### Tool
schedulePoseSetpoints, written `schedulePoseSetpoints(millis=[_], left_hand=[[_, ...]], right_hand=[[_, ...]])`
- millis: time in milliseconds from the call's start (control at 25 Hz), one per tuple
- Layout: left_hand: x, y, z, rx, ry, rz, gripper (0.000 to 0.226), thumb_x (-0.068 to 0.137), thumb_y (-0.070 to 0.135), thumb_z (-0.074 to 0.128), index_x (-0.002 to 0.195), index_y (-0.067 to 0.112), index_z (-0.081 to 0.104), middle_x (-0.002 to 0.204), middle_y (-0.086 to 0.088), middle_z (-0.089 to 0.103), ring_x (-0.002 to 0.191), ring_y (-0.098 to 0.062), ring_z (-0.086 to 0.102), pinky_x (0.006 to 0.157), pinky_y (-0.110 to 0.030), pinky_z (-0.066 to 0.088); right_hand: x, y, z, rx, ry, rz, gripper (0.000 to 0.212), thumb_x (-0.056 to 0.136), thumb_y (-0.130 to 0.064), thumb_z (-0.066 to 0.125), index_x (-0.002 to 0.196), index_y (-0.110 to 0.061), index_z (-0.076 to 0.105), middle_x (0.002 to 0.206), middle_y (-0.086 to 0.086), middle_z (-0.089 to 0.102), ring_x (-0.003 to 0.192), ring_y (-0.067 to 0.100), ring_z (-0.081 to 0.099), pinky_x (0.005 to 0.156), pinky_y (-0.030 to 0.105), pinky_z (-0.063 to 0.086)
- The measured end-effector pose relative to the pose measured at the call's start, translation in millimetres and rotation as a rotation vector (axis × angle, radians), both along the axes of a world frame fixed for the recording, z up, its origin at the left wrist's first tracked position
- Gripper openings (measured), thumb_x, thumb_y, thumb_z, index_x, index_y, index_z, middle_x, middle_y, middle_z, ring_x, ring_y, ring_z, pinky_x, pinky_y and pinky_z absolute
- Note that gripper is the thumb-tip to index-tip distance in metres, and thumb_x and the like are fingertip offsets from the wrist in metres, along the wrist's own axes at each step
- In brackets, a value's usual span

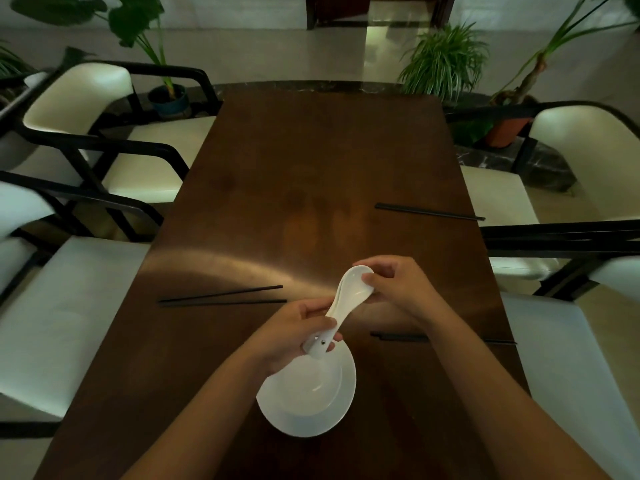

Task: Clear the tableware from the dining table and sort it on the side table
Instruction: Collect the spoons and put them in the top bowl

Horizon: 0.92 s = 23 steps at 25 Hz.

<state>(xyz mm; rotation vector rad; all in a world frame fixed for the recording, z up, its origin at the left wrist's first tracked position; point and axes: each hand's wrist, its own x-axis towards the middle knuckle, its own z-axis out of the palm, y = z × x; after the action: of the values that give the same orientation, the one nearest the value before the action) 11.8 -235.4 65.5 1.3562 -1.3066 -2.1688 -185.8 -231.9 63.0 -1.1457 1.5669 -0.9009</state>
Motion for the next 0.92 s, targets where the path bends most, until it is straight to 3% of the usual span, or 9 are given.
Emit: schedulePoseSetpoints(millis=[160, 280, 400, 600, 720, 800, 920], left_hand=[[23.1, 4.9, -3.6, -0.168, -0.215, 0.102, 0.027, 0.079, 0.011, 0.071, 0.105, 0.015, 0.067, 0.089, -0.002, 0.072, 0.073, -0.012, 0.071, 0.057, -0.019, 0.054], [38.6, 11.0, -9.9, -0.25, -0.185, 0.353, 0.019, 0.082, 0.011, 0.067, 0.1, 0.016, 0.071, 0.077, 0.002, 0.074, 0.071, -0.012, 0.071, 0.059, -0.018, 0.054], [49.0, 12.3, -13.5, -0.161, -0.134, 0.515, 0.015, 0.083, 0.01, 0.065, 0.094, 0.018, 0.07, 0.089, -0.004, 0.072, 0.08, -0.016, 0.07, 0.064, -0.021, 0.057], [87.0, 9.9, -18.0, 0.015, -0.117, 0.452, 0.016, 0.083, 0.0, 0.061, 0.095, 0.008, 0.069, 0.091, -0.008, 0.071, 0.078, -0.013, 0.07, 0.066, -0.021, 0.058], [111.6, 13.0, -25.4, 0.078, -0.166, 0.44, 0.015, 0.082, -0.001, 0.062, 0.092, 0.006, 0.071, 0.089, -0.008, 0.072, 0.077, -0.013, 0.07, 0.06, -0.019, 0.057], [120.5, 15.6, -30.9, 0.108, -0.206, 0.448, 0.013, 0.082, -0.002, 0.062, 0.087, 0.007, 0.071, 0.086, -0.008, 0.071, 0.074, -0.013, 0.07, 0.056, -0.019, 0.056], [122.3, 19.1, -38.4, 0.109, -0.247, 0.437, 0.014, 0.083, -0.003, 0.06, 0.092, 0.003, 0.068, 0.089, -0.01, 0.068, 0.08, -0.017, 0.066, 0.055, -0.018, 0.056]], right_hand=[[4.1, 9.9, -7.7, 0.009, 0.016, -0.215, 0.018, 0.087, -0.008, 0.062, 0.093, -0.024, 0.063, 0.085, -0.015, 0.058, 0.078, 0.006, 0.058, 0.047, 0.008, 0.049], [14.1, 18.0, -14.5, 0.085, 0.011, -0.28, 0.017, 0.086, -0.008, 0.062, 0.092, -0.024, 0.061, 0.084, -0.014, 0.056, 0.076, 0.006, 0.058, 0.041, 0.007, 0.044], [29.2, 25.0, -21.0, 0.187, 0.014, -0.257, 0.02, 0.084, -0.005, 0.063, 0.087, -0.024, 0.06, 0.086, -0.008, 0.058, 0.079, 0.01, 0.06, 0.042, 0.01, 0.046], [56.8, 45.3, -33.5, 0.298, -0.067, -0.238, 0.021, 0.082, -0.003, 0.065, 0.077, -0.023, 0.064, 0.086, -0.001, 0.064, 0.075, 0.011, 0.063, 0.047, 0.014, 0.052], [79.0, 60.2, -50.0, 0.304, 0.117, -0.145, 0.017, 0.081, -0.011, 0.067, 0.096, -0.019, 0.069, 0.092, 0.001, 0.067, 0.078, 0.011, 0.061, 0.062, 0.023, 0.052], [94.2, 68.2, -59.0, 0.272, 0.311, -0.096, 0.022, 0.081, -0.017, 0.066, 0.103, -0.021, 0.065, 0.093, 0.0, 0.066, 0.074, 0.008, 0.057, 0.063, 0.021, 0.046], [110.9, 77.4, -65.3, 0.194, 0.634, 0.006, 0.02, 0.086, -0.025, 0.061, 0.106, -0.023, 0.061, 0.097, -0.001, 0.068, 0.081, 0.013, 0.062, 0.066, 0.023, 0.049]])
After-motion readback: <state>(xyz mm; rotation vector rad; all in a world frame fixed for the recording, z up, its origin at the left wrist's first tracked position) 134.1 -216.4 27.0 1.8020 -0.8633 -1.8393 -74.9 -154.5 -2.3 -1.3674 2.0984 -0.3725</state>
